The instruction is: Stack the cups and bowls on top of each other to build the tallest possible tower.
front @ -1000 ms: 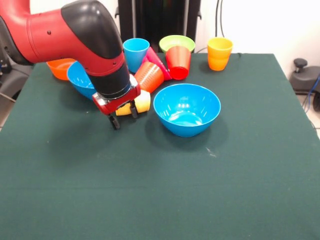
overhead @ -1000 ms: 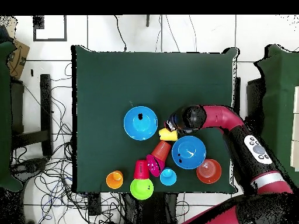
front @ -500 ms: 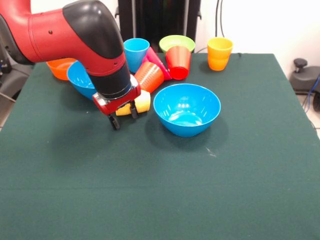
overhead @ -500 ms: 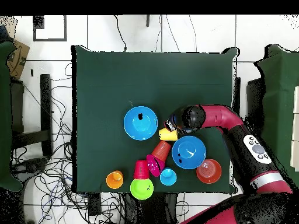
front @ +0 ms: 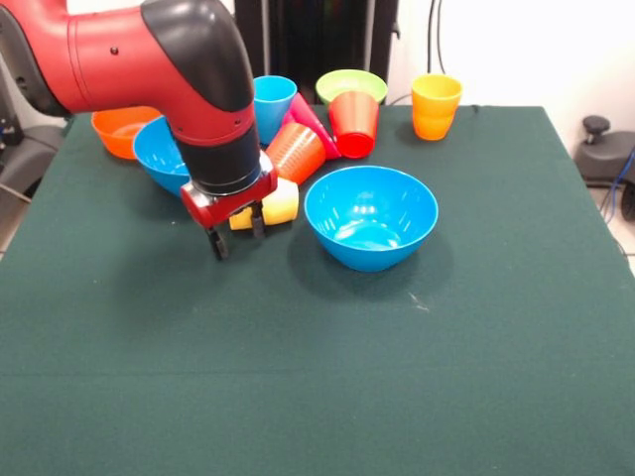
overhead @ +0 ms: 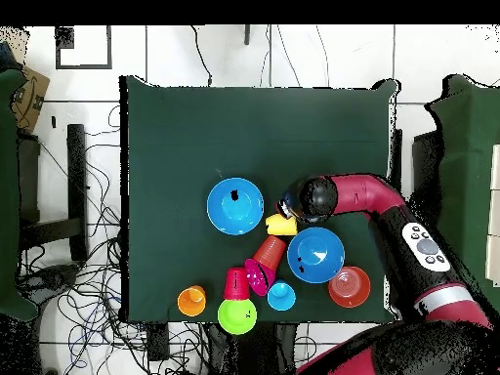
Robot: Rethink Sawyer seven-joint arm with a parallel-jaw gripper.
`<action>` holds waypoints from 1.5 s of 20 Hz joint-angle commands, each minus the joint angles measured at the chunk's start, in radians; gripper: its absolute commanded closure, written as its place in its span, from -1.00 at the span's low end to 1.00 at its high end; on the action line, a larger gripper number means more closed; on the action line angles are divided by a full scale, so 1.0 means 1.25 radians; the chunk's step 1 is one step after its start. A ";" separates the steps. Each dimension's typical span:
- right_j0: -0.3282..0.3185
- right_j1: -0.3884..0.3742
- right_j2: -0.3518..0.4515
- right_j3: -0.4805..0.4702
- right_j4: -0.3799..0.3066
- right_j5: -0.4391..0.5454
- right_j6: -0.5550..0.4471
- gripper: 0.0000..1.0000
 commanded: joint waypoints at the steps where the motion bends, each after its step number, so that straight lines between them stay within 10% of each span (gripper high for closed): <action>1: 0.043 -0.026 -0.072 -0.019 -0.045 -0.056 0.079 -1.00; 30: 0.009 -0.113 -0.082 0.119 0.071 -0.010 0.030 -1.00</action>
